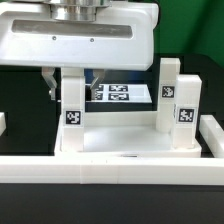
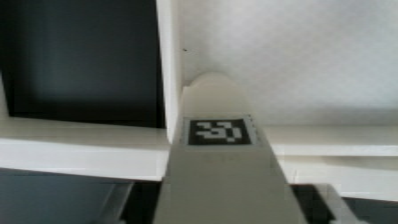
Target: Assemble desk
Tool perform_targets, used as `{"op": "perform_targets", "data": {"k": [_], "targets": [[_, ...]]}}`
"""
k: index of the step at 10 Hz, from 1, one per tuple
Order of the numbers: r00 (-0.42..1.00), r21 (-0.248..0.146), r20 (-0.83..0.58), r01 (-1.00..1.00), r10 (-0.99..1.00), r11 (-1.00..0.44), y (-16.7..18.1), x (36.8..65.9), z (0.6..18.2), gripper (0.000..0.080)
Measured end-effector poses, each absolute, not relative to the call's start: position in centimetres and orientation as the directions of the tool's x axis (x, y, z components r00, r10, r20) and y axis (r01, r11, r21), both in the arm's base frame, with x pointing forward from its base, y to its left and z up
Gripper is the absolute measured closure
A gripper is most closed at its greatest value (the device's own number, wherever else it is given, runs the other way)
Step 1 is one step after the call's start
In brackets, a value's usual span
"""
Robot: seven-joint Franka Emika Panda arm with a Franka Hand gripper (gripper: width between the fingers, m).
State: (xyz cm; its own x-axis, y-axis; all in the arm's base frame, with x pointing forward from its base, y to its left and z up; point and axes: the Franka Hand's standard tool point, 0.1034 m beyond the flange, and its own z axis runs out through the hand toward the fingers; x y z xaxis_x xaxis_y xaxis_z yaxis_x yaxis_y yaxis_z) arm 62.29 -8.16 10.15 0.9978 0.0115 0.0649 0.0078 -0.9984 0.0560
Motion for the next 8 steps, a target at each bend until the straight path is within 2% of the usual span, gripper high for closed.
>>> {"op": "perform_targets", "data": {"k": [4,8], "targets": [[0.947,0.032,0.079,-0.315,-0.311,-0.949,-8.14,62.28,10.14,0.0508],[0.763,-0.012,0.077,-0.643,-0.642,-0.766,-8.41,62.20,10.07,0.0508]]}}
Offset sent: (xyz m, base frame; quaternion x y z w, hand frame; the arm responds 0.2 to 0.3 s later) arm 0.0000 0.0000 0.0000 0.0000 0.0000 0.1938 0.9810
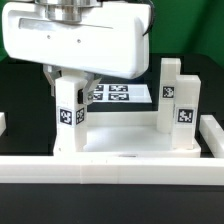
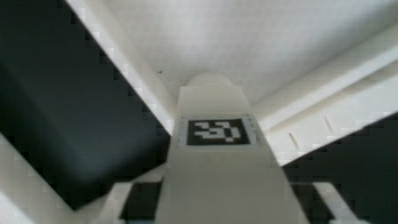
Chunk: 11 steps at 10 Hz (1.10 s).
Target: Assemble desk
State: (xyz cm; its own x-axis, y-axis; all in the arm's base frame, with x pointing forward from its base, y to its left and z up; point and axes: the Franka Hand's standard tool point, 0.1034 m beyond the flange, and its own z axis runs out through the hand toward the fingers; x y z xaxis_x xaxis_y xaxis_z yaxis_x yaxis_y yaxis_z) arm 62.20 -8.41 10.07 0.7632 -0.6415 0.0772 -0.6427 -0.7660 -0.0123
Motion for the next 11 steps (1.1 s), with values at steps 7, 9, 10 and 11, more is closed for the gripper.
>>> {"op": "perform_targets", "data": {"k": [7,9,10,11], "targets": [[0.277,-0.062,0.048,-0.958,-0.960,-0.279,-8.33,62.31,10.04,0.0508],[0.184,-0.067,0.041,-0.980,-0.982,-0.186,-8.31,62.32,10.05,0.0508],[0.191,-0.066,0.042,-0.979,-0.981,-0.194,-8.31,62.30,10.01,0.0508],[0.228,-0.064,0.045,-0.971,-0.973,-0.231,-8.31,62.29,10.00,0.0351]]}}
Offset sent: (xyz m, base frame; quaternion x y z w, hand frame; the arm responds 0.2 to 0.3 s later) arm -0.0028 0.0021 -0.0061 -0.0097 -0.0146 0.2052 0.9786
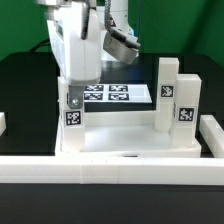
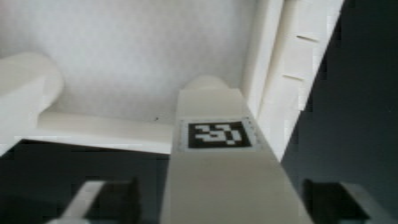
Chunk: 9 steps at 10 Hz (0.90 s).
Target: Assemble desk
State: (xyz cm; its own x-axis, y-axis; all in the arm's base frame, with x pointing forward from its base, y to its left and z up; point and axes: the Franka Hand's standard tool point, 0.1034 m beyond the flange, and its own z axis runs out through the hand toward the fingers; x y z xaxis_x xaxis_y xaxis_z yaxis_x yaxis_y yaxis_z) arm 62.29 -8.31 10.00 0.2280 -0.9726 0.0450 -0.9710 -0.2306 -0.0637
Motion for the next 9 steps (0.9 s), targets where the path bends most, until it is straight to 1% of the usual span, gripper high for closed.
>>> {"op": "perform_targets", "data": {"k": [1,2,3,7,8,9], "targets": [[0.247,-0.062,0.047,-0.966,-0.968,-0.250,-8.21,62.30,9.99,0.0225],[0.291,-0.059,0.049,-0.954,-0.955,-0.294,-8.22,62.29,10.00,0.0225],[0.374,-0.056,0.055,-0.924,-0.926,-0.377,-8.39,62.30,10.01,0.0165],[0.580,-0.041,0.067,-0.812,-0.812,-0.583,-8.42,62.28,10.00,0.0151],[0.672,-0.022,0.076,-0.738,-0.737,-0.675,-8.46,62.27,10.00,0.0151],[0.747,-0.014,0.080,-0.661,-0.660,-0.750,-8.48,62.29,10.01,0.0151]]}}
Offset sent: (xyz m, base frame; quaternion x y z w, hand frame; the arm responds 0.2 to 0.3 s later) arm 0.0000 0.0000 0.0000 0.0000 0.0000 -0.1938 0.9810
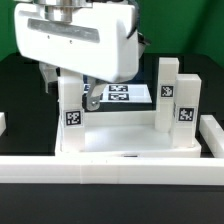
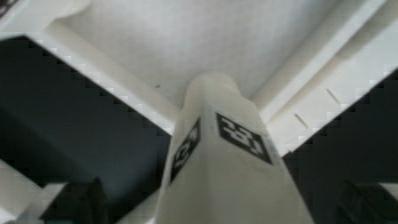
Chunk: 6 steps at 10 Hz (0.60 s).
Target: Assemble desk
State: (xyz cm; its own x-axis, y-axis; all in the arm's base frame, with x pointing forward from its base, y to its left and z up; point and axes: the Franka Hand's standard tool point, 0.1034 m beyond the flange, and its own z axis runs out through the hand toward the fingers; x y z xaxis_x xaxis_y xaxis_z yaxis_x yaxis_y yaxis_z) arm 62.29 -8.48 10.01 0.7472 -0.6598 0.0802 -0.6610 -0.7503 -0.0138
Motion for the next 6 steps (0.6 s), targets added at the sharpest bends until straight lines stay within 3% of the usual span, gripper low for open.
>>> {"op": "perform_targets", "data": {"k": [6], "targets": [[0.964,0.035,0.093,-0.254,-0.250,-0.967,-8.38,62.58,10.16,0.0151]]}}
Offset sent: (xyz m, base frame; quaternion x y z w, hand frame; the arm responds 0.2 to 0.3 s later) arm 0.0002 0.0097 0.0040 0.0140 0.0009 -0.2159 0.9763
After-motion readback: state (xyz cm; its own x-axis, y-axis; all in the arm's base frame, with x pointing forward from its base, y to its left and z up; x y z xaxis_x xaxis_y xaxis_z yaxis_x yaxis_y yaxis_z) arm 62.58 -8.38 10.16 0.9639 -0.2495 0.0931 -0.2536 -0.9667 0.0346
